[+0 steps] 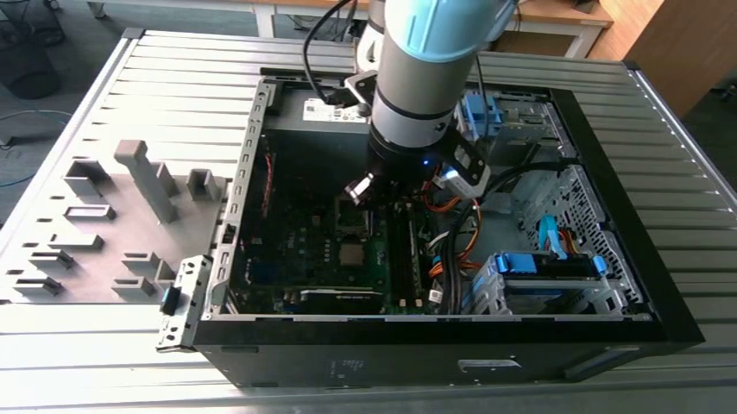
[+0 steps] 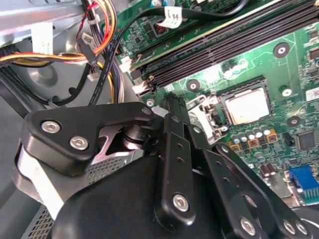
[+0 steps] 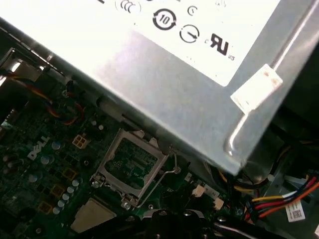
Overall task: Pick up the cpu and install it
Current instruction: 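Close the cpu cover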
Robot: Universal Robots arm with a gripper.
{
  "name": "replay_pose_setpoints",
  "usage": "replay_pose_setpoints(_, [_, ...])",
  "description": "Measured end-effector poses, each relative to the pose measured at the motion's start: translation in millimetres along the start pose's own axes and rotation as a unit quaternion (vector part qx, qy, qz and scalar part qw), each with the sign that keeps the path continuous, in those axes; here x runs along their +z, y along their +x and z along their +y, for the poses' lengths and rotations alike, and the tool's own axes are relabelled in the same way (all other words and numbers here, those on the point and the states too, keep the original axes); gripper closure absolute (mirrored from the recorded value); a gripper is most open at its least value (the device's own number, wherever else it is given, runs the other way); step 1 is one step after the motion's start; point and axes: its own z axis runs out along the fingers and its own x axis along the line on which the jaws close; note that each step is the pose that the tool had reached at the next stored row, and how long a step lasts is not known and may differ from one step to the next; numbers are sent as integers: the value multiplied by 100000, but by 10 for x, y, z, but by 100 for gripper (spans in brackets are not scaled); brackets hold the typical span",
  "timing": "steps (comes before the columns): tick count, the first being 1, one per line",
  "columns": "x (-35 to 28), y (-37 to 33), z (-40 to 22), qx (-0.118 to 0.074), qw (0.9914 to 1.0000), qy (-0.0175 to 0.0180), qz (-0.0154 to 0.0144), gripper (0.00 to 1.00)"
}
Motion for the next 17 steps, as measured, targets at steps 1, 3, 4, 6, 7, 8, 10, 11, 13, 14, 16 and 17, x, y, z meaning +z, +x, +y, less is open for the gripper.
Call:
replay_pose_setpoints(1, [10,6,13,-16,100000,54,-106,89])
replay_pose_setpoints(3, [31,18,39,-39,99999,165,-279,89])
replay_pose_setpoints(4, [45,22,46,-49,99999,204,-352,89])
replay_pose_setpoints(6, [78,24,54,-54,99999,239,-402,89])
replay_pose_setpoints(7, [95,24,58,-58,99999,251,-419,89])
replay_pose_setpoints(8, [109,24,62,-60,99999,261,-433,89])
replay_pose_setpoints(10, [120,21,69,-64,99999,273,-442,89])
replay_pose_setpoints(11, [125,19,74,-59,99999,273,-447,89])
replay_pose_setpoints(13, [146,19,86,-63,99999,278,-463,89])
replay_pose_setpoints(14, [160,17,93,-61,99999,283,-462,89])
replay_pose_setpoints(16, [177,13,110,-63,99999,314,-434,89])
replay_pose_setpoints(17, [181,12,118,-65,99998,314,-447,89])
